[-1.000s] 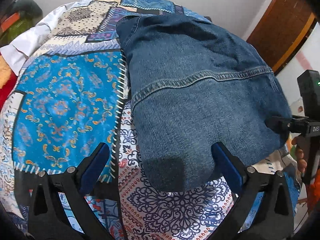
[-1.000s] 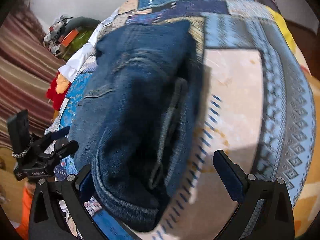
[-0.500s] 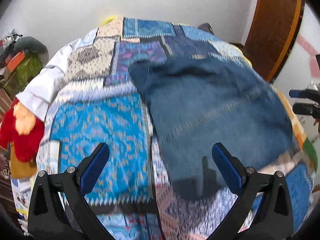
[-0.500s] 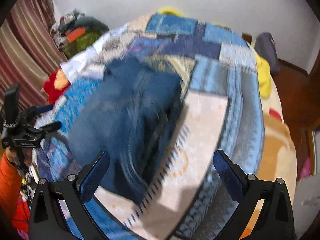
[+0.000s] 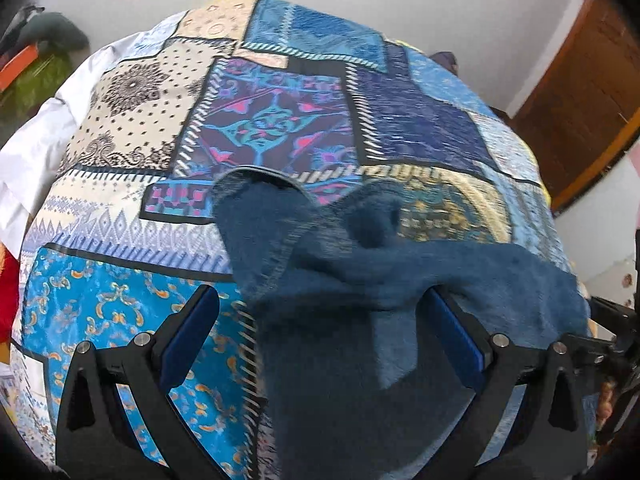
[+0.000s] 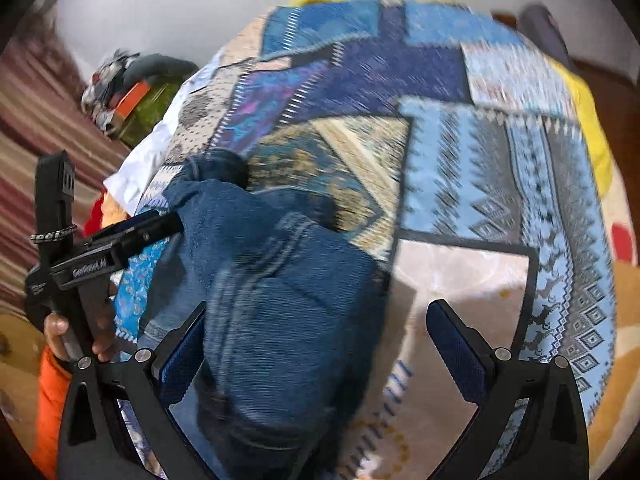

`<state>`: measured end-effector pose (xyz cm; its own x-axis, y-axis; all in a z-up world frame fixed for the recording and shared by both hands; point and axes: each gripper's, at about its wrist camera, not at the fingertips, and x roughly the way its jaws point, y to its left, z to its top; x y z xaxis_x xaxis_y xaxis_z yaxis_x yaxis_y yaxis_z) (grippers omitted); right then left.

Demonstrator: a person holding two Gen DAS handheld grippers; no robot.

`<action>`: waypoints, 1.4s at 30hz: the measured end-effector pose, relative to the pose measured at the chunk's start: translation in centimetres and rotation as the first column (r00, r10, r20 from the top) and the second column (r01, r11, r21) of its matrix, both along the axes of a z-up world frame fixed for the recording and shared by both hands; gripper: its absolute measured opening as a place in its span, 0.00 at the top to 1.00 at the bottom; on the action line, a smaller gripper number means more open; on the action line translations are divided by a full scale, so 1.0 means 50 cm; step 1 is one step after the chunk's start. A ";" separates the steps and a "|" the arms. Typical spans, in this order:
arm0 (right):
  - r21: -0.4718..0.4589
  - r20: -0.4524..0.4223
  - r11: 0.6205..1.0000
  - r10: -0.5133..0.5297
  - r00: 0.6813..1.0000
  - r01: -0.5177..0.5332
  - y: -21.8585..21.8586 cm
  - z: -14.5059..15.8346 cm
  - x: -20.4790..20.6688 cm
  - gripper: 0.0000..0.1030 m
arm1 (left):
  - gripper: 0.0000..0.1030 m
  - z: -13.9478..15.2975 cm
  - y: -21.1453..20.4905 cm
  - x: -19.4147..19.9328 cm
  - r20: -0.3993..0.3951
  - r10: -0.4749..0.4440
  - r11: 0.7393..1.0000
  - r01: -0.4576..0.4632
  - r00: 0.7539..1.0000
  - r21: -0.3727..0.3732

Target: Fold large clothes

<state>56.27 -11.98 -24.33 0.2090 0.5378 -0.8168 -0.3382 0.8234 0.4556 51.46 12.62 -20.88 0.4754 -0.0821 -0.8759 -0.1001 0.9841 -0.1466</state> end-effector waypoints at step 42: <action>0.145 -0.136 0.987 0.082 0.987 -0.062 0.047 -0.091 -0.068 0.30 | 0.21 -0.124 0.033 -0.141 -0.112 -0.068 0.861 0.002 0.991 -0.509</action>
<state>52.86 -9.61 -28.87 0.0535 0.6582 -0.7509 -0.3185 0.7240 0.6119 44.43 14.29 -27.08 0.3566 -0.5450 -0.7589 -0.1164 0.7800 -0.6148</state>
